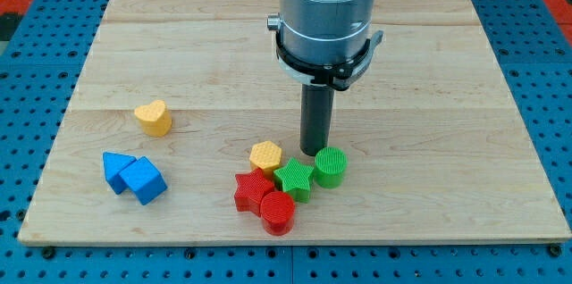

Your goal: Push the yellow hexagon diagonally right below the yellow heart

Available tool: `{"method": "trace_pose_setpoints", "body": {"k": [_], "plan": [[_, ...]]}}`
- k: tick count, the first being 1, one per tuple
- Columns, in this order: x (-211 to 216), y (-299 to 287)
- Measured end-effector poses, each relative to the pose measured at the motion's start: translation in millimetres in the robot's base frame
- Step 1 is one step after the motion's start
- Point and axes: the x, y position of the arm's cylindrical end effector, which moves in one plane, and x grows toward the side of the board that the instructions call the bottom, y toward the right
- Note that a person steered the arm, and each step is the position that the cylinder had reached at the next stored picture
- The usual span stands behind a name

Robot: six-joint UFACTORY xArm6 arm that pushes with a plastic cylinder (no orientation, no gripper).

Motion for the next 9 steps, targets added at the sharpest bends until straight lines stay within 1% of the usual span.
{"method": "trace_pose_setpoints", "body": {"k": [1, 3, 4, 7, 8, 9], "plan": [[0.4, -9.1], [0.4, -74.6], [-0.6, -81.6], [-6.4, -80.7], [30.6, -55.9], [40.5, -60.1]]}}
